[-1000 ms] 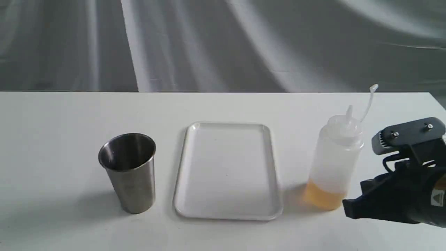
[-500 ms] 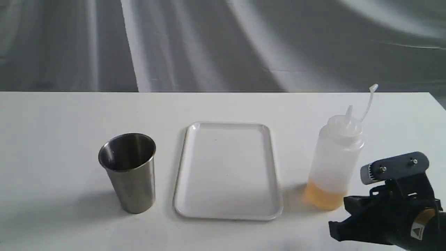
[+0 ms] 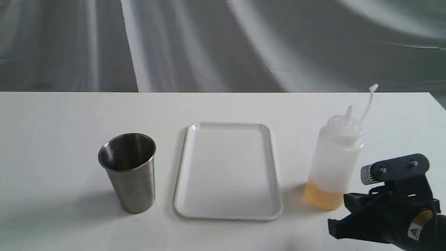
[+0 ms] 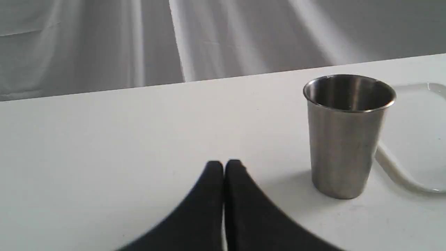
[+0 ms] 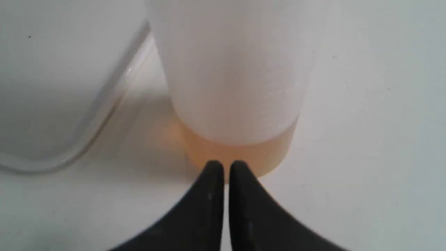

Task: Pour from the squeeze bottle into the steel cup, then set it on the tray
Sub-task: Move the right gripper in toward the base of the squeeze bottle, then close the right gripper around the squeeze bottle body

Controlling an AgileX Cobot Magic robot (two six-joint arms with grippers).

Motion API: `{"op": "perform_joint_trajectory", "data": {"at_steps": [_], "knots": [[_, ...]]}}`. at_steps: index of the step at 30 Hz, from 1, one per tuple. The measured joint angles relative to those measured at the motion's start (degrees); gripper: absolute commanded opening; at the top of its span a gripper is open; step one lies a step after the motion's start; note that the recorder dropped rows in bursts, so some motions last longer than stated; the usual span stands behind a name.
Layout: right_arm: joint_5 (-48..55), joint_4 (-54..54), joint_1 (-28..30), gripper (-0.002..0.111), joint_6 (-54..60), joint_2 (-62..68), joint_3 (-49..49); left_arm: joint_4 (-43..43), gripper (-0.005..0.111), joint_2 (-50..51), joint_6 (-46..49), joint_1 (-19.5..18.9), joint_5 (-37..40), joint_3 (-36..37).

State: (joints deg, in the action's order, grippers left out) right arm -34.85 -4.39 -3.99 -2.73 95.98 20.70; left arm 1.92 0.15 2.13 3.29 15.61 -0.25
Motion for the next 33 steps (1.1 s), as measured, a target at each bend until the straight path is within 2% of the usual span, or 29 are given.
{"op": "perform_joint_trajectory", "data": {"at_steps": [3,9,12,16,33], "knots": [[0.0,0.0,0.0,0.03,0.0,0.0,0.0,0.0,0.0,0.0,0.0,0.0,0.0,0.0],[0.0,0.1,0.0,0.076,0.1,0.0,0.0,0.0,0.0,0.0,0.0,0.0,0.0,0.0],[0.0,0.1,0.0,0.087,0.1,0.0,0.0,0.0,0.0,0.0,0.0,0.0,0.0,0.0],[0.0,0.1,0.0,0.091,0.1,0.0,0.0,0.0,0.0,0.0,0.0,0.0,0.0,0.0],[-4.8,1.1,0.0,0.091,0.2,1.7,0.0,0.0,0.0,0.0,0.0,0.0,0.0,0.0]]}}
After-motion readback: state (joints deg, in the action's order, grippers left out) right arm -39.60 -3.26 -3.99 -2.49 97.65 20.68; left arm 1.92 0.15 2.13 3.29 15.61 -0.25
